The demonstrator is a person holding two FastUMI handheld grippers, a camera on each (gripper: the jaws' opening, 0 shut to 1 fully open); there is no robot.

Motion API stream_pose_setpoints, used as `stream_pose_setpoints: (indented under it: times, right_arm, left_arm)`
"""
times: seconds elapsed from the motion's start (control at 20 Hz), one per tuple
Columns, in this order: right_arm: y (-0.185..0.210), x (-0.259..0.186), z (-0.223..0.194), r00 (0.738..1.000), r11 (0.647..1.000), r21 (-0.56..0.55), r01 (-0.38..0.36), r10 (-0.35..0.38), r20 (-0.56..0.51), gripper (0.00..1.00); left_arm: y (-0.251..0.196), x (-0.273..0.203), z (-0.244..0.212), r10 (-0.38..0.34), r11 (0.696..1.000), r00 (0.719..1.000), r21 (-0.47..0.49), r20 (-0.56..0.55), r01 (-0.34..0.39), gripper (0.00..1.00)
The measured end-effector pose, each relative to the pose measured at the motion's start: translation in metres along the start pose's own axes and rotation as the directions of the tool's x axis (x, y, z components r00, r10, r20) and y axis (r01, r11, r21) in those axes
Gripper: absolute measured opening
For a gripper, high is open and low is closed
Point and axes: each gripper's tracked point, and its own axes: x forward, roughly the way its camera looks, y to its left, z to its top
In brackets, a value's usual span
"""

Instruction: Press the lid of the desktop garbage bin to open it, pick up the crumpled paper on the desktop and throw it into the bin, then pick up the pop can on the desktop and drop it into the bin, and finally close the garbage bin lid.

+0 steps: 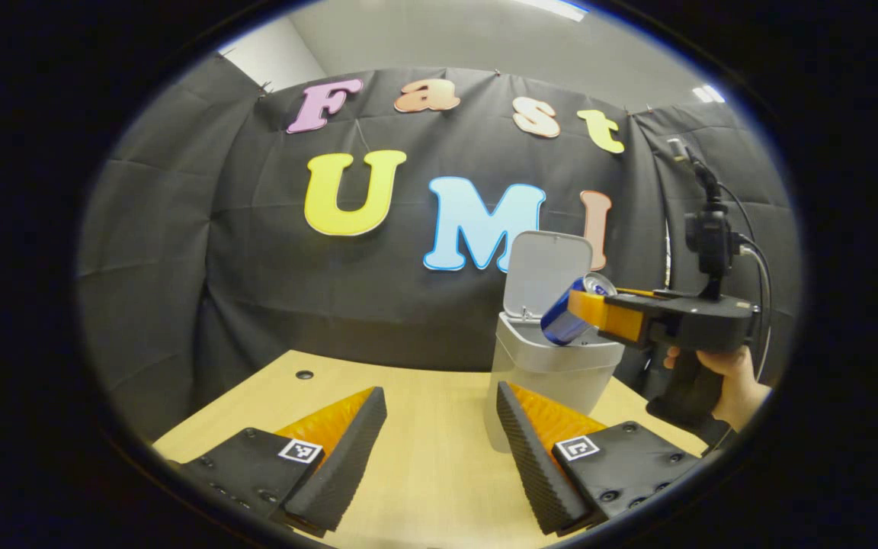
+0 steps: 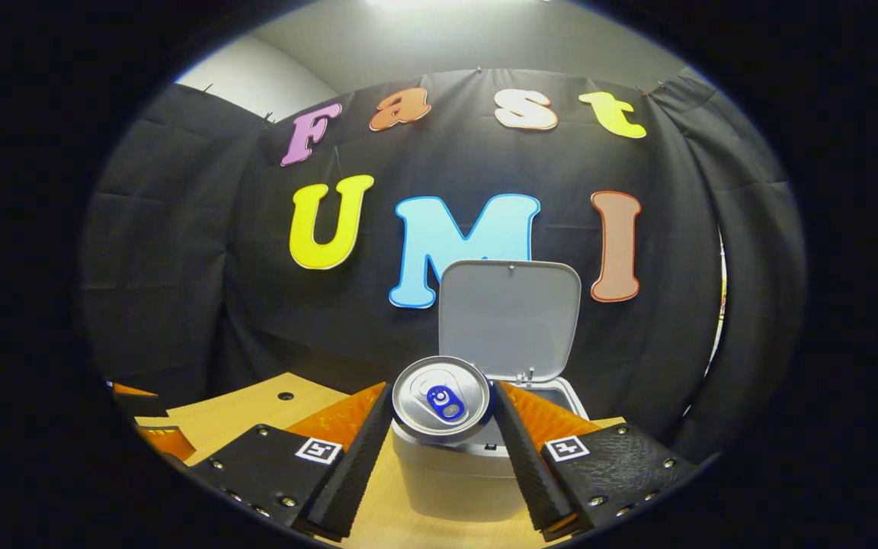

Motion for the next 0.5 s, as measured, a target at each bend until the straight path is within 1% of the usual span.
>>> stream_pose_setpoints:
  times: [0.2, 0.3, 0.4, 0.5]
  right_arm:
    - [0.003, 0.011, -0.01, 0.999, 1.0, 0.018, -0.004, 0.005, -0.031, 0.82]
    - [0.0, 0.014, -0.01, 0.999, 1.0, 0.025, 0.009, -0.008, -0.035, 0.82]
    - [-0.007, 0.016, -0.01, 0.999, 0.999, 0.018, 0.036, -0.035, -0.033, 0.84]
    - [-0.007, 0.016, -0.009, 0.999, 0.999, 0.024, 0.037, -0.036, -0.033, 0.84]
  left_arm:
    - [0.002, -0.002, 0.001, 0.006, 1.0, 1.0, 0.002, -0.005, -0.006, 0.96]
    - [0.003, -0.002, 0.002, 0.006, 1.0, 1.0, 0.007, -0.005, -0.006, 0.96]
    - [0.001, -0.001, 0.001, -0.001, 1.0, 1.0, 0.004, -0.012, 0.001, 0.96]
    - [-0.001, 0.0, 0.0, -0.009, 1.0, 1.0, -0.004, -0.016, 0.009, 0.95]
